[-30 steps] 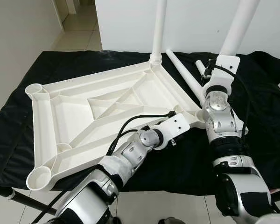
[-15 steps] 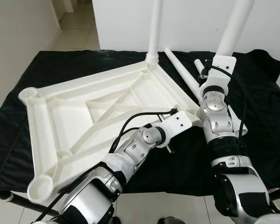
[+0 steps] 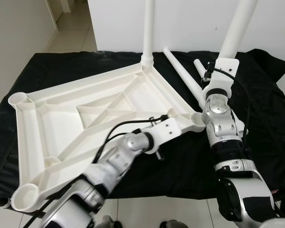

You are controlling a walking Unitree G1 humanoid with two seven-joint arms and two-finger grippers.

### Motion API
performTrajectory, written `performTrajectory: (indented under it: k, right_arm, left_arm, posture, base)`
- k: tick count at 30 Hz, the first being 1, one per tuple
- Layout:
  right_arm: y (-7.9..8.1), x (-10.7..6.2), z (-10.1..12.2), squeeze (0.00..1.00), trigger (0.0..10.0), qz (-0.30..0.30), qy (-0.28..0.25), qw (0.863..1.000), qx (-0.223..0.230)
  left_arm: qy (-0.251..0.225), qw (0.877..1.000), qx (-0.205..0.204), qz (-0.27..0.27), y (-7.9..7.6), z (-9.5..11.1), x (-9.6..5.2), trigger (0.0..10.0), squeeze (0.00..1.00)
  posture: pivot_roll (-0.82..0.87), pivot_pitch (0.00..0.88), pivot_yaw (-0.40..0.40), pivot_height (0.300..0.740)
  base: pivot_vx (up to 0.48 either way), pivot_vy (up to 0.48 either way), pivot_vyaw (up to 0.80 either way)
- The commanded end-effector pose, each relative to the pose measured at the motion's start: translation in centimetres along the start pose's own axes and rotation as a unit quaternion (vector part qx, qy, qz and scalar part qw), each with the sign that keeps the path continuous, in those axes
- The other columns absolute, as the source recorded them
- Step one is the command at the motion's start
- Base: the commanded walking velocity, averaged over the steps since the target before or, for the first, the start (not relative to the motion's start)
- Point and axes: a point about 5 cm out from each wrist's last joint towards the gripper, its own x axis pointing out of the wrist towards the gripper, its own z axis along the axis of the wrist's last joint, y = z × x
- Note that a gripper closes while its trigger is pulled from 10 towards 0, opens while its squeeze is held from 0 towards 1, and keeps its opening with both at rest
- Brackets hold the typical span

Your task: Building children table

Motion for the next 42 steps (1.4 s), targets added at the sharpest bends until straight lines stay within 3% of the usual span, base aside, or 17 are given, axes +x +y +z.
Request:
performTrajectory:
  k: [1, 4, 5, 8, 9, 11, 12, 16, 17, 19, 20, 21, 24, 29, 30, 36, 42]
  right_arm:
    - [0.2, 0.1, 0.3, 0.0, 10.0, 0.003, -0.005, 1.0, 0.002]
    - [0.2, 0.1, 0.3, 0.0, 10.0, 0.004, -0.005, 1.0, 0.002]
    - [0.3, 0.1, 0.3, 0.0, 10.0, 0.007, -0.005, 1.0, 0.002]
    - [0.5, 0.1, 0.3, 0.0, 10.0, 0.013, -0.004, 1.0, 0.001]
    - [0.9, 0.0, 0.3, 0.0, 10.0, 0.023, -0.003, 1.0, 0.002]
    - [1.4, -0.1, 0.3, 0.0, 10.0, 0.039, -0.003, 0.999, 0.004]
    - [1.6, -0.2, 0.3, 0.0, 10.0, 0.045, -0.002, 0.999, 0.005]
    - [2.7, -0.7, 0.3, 0.0, 10.0, 0.095, -0.007, 0.995, 0.006]
    - [3.2, -1.1, 0.3, 0.0, 10.0, 0.123, -0.013, 0.992, 0.01]
    - [3.2, -1.2, 0.3, 0.0, 10.0, 0.127, -0.015, 0.992, 0.011]
    - [3.3, -1.4, 0.2, 0.0, 10.0, 0.136, -0.016, 0.991, 0.013]
    - [3.3, -1.6, 0.1, 0.0, 10.0, 0.142, -0.016, 0.99, 0.013]
    - [3.2, -2.2, -0.4, 0.0, 10.0, 0.163, -0.015, 0.986, 0.017]
    - [3.4, -2.7, -1.0, 0.0, 10.0, 0.195, -0.015, 0.981, 0.011]
    - [3.4, -2.8, -1.1, 0.0, 10.0, 0.205, -0.016, 0.979, 0.009]
    - [3.3, -3.5, -1.6, 0.0, 10.0, 0.234, -0.021, 0.972, 0.004]
    - [3.1, -5.1, -1.8, 0.0, 10.0, 0.264, -0.023, 0.963, 0.037]
  left_arm:
    - [0.012, 0.999, 0.005, -0.051, -0.8, -1.6, -1.9, 0.9, 0.0]
    - [0.012, 0.998, 0.011, -0.064, -0.9, -1.8, -2.6, 0.7, 0.0]
    - [0.013, 0.997, 0.017, -0.071, -0.9, -2.0, -3.2, 1.8, 0.0]
    - [0.018, 0.997, 0.018, -0.07, -0.6, -2.3, -4.0, 2.2, 0.0]
    - [0.025, 0.997, 0.018, -0.067, -0.4, -2.6, -4.3, 0.0, 0.0]
    - [0.035, 0.997, 0.022, -0.061, -0.1, -3.0, -4.5, 0.9, 0.0]
    - [0.039, 0.997, 0.024, -0.058, -0.1, -3.2, -4.6, 0.0, 0.0]
    - [0.055, 0.997, 0.023, -0.051, 0.1, -4.0, -5.0, 0.0, 0.0]
    - [0.063, 0.997, 0.021, -0.046, 0.3, -4.3, -5.1, 4.6, 0.0]
    - [0.063, 0.997, 0.02, -0.046, 0.3, -4.3, -5.1, 4.6, 0.0]
    - [0.059, 0.997, 0.008, -0.039, 0.5, -4.1, -5.1, 10.0, 0.0]
    - [0.054, 0.998, -0.003, -0.03, 0.7, -3.9, -4.9, 10.0, 1.0]
    - [0.027, 0.998, -0.047, -0.039, 0.7, -2.9, -4.9, 10.0, 1.0]
    - [0.015, 0.999, -0.045, -0.026, 1.0, -2.1, -4.6, 10.0, 1.0]
    - [0.013, 0.999, -0.043, -0.022, 1.1, -1.9, -4.5, 10.0, 0.0]
    - [-0.007, 0.997, -0.074, -0.008, 1.6, -1.0, -4.3, 10.0, 0.0]
    - [-0.111, 0.982, -0.137, 0.063, 3.3, 2.8, -3.9, 10.0, 0.0]
  posture:
    - [-0.11, 0.063, 0.053, 0.74]
    - [-0.11, 0.058, 0.051, 0.74]
    - [-0.1, 0.054, 0.046, 0.74]
    - [-0.1, 0.052, 0.044, 0.74]
    - [-0.1, 0.049, 0.04, 0.74]
    - [-0.1, 0.045, 0.036, 0.74]
    - [-0.1, 0.045, 0.036, 0.74]
    - [-0.1, 0.045, 0.036, 0.74]
    - [-0.1, 0.034, 0.032, 0.74]
    - [-0.1, 0.034, 0.032, 0.74]
    - [-0.1, 0.034, 0.032, 0.74]
    - [-0.1, 0.034, 0.032, 0.74]
    - [-0.1, 0.028, 0.029, 0.74]
    - [-0.1, 0.034, 0.024, 0.74]
    - [-0.1, 0.034, 0.024, 0.74]
    - [-0.1, 0.043, 0.024, 0.74]
    - [-0.1, 0.057, 0.021, 0.74]
  base:
    - [0.0, 0.0, 0.0]
    - [0.0, 0.0, 0.0]
    - [0.0, 0.0, 0.0]
    - [0.0, 0.0, 0.0]
    - [0.0, 0.0, 0.0]
    - [0.0, 0.0, 0.0]
    - [0.0, 0.0, 0.0]
    - [0.0, 0.0, 0.0]
    - [0.0, 0.0, 0.0]
    - [0.0, 0.0, 0.0]
    - [0.0, 0.0, 0.0]
    - [0.0, 0.0, 0.0]
    - [0.0, 0.0, 0.0]
    - [0.0, 0.0, 0.0]
    - [0.0, 0.0, 0.0]
    - [0.0, 0.0, 0.0]
    - [0.0, 0.0, 0.0]
